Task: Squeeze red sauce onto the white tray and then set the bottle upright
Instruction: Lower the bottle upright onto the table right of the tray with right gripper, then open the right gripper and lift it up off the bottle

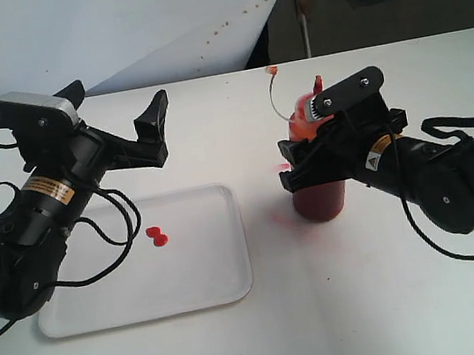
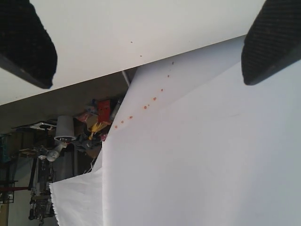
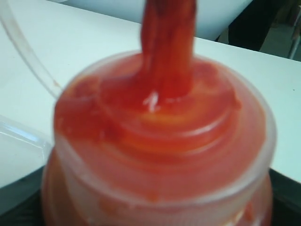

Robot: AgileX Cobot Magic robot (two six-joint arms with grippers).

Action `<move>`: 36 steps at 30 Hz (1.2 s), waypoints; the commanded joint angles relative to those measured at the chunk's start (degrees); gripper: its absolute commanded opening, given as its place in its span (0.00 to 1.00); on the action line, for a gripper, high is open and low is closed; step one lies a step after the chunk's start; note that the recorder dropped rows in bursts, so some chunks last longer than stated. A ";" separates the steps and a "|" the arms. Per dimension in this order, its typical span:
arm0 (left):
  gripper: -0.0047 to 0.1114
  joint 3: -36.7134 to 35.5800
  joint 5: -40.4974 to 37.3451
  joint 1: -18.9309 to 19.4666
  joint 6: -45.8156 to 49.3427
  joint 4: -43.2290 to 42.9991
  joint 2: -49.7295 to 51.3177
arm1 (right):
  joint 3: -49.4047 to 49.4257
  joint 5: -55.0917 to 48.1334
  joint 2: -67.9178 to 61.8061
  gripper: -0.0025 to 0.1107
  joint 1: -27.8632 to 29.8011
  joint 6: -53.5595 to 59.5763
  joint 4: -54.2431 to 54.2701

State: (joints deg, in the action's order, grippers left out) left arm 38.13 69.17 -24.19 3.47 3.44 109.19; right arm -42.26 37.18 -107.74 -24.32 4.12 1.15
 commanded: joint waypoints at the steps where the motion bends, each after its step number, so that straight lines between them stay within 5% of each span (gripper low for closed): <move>1: 0.94 0.20 0.79 0.21 0.08 0.42 0.07 | 0.14 4.78 0.83 0.20 0.29 -0.24 -0.77; 3: 0.94 0.20 0.79 0.21 0.08 0.42 0.07 | 0.14 5.04 0.83 0.36 0.29 -0.24 -0.77; 7: 0.94 0.20 0.79 0.21 0.08 0.42 0.07 | 0.14 5.17 0.83 0.85 0.29 -0.24 -0.77; 9: 0.94 0.20 0.79 0.21 0.08 0.42 0.07 | 0.14 5.17 0.83 0.95 0.29 0.34 -0.77; 26: 0.94 0.20 0.79 0.21 0.08 0.42 0.07 | 0.14 5.16 1.44 0.95 0.29 0.34 -1.15; 36: 0.94 0.20 0.79 0.21 0.08 0.42 0.07 | 0.14 -6.37 11.24 0.95 0.29 -4.95 -3.03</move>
State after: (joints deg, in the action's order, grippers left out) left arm 38.13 69.17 -24.19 3.58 3.44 109.19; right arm -42.26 33.79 -99.16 -24.32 2.40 0.66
